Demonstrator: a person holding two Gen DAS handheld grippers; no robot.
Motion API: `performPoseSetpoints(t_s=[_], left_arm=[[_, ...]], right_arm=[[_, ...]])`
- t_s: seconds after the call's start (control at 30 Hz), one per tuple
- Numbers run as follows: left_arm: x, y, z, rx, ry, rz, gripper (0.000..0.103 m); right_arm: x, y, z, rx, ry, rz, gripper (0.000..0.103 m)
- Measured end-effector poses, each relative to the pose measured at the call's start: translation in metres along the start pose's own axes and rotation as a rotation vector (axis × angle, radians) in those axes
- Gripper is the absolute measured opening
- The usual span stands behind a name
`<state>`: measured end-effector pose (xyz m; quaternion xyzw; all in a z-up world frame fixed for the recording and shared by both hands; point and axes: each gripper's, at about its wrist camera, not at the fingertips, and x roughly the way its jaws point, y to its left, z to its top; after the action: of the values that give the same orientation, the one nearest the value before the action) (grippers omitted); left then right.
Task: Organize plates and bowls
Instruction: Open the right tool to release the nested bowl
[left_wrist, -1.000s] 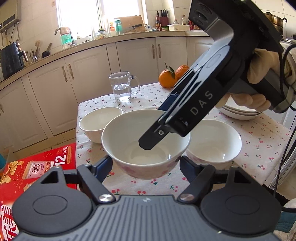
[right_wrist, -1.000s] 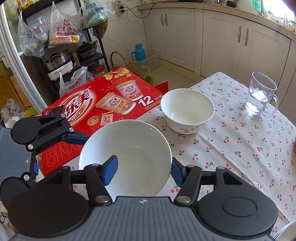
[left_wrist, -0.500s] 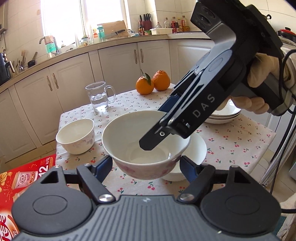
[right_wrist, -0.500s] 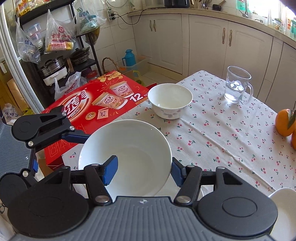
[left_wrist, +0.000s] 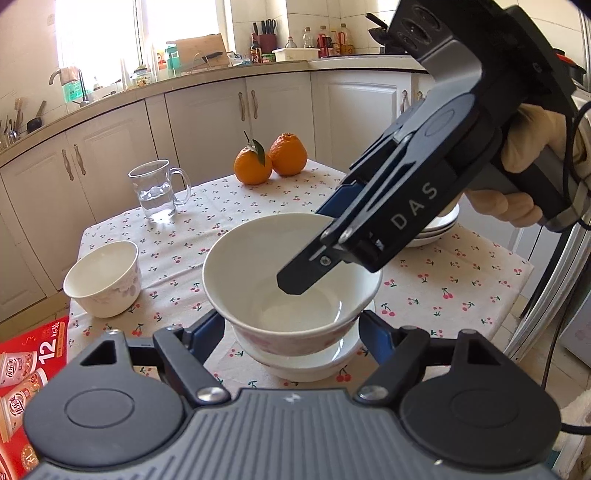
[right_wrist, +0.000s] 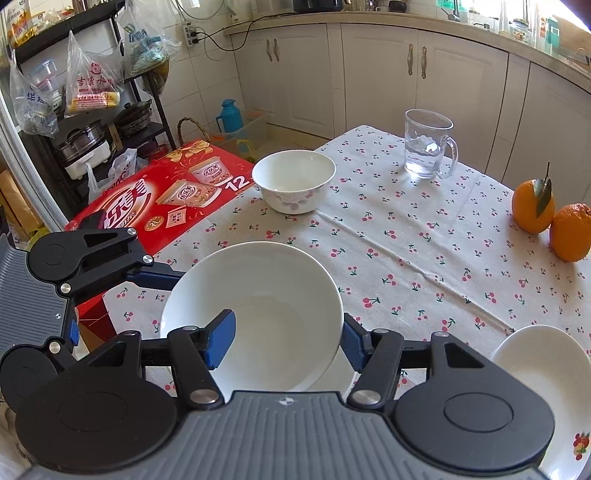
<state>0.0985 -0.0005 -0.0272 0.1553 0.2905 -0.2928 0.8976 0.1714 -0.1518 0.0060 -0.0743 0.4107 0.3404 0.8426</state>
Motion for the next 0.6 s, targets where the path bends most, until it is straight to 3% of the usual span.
performPoseSetpoints(t_s=[0.6], left_arm=[[0.018,0.0,0.0,-0.012,0.054,-0.033,0.079]], right_arm=[[0.015,-0.016,-0.011,0.043,0.026,0.012,0.066]])
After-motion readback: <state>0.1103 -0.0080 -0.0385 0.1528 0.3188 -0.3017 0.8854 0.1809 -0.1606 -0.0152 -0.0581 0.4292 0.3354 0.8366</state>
